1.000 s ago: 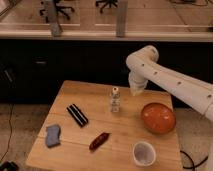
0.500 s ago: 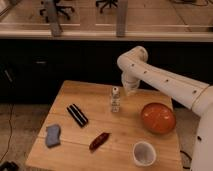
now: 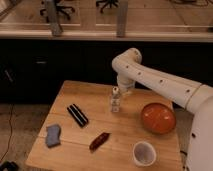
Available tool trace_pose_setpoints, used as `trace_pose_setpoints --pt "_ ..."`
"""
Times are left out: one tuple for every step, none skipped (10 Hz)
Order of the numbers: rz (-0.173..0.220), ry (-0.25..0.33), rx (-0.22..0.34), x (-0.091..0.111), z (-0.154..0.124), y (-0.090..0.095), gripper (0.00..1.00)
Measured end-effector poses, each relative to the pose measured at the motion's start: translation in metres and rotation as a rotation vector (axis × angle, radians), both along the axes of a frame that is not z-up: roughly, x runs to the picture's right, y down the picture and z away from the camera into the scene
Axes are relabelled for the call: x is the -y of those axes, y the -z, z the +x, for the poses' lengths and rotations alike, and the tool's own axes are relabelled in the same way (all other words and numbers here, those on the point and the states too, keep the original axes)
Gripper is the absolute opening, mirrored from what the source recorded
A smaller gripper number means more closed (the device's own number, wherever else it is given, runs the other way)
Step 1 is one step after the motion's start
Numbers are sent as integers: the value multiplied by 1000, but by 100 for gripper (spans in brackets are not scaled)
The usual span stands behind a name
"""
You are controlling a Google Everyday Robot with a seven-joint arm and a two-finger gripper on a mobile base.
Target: Knock the bottle over
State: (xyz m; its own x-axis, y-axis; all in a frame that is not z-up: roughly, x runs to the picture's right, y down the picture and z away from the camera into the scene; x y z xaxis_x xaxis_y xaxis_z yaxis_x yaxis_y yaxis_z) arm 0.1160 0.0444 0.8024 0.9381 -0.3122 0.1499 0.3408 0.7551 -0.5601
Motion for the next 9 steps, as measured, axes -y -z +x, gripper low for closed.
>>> trace_pose_setpoints --pt "-5 8 -2 0 1 -1 2" --pt "-7 11 4 1 -1 -1 2" --pt "-13 18 8 1 -4 -2 2" --pt "-14 19 8 1 -3 -2 2" --pt "-16 21 8 1 -1 -2 2" --pt "-18 30 11 2 -2 -3 2" --pt "-21 37 19 3 -6 -4 2" --pt "-24 41 22 2 -7 -4 2" --pt "-26 45 23 3 -7 -5 2"
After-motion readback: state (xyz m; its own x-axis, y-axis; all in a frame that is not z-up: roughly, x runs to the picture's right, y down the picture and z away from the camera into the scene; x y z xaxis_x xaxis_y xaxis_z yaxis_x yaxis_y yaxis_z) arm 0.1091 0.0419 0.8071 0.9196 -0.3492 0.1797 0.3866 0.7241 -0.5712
